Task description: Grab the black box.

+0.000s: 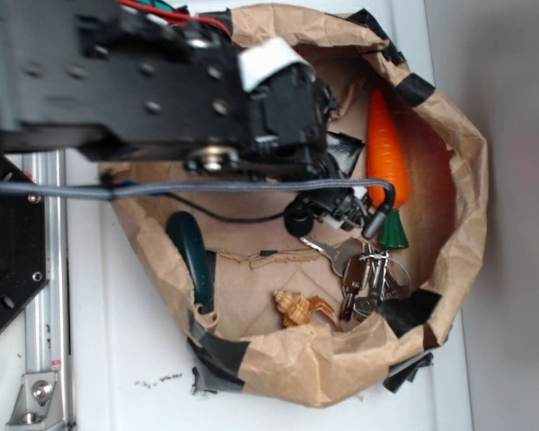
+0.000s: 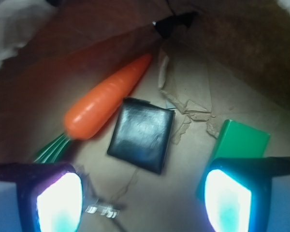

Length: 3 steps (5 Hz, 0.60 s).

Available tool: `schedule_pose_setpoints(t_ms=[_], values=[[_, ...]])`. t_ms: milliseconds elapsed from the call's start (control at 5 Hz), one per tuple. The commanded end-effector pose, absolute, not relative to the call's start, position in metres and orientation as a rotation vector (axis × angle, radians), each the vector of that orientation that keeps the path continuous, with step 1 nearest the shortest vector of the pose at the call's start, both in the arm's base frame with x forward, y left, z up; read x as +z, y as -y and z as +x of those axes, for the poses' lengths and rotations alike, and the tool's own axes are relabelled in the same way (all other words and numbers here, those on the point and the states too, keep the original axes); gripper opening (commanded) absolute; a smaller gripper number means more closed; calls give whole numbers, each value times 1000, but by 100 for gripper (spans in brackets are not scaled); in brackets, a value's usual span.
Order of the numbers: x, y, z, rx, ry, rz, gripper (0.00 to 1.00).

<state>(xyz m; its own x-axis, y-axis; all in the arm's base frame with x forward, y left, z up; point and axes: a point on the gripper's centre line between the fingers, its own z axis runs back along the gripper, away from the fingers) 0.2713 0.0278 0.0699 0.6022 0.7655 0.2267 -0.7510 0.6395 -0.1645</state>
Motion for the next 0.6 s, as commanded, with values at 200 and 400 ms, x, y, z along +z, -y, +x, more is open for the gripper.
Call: schedule_pose_setpoints(t_ms=[200,400], values=[[39,-35,300,949,245,0,100],[37,-35,308,941,230,3,100]])
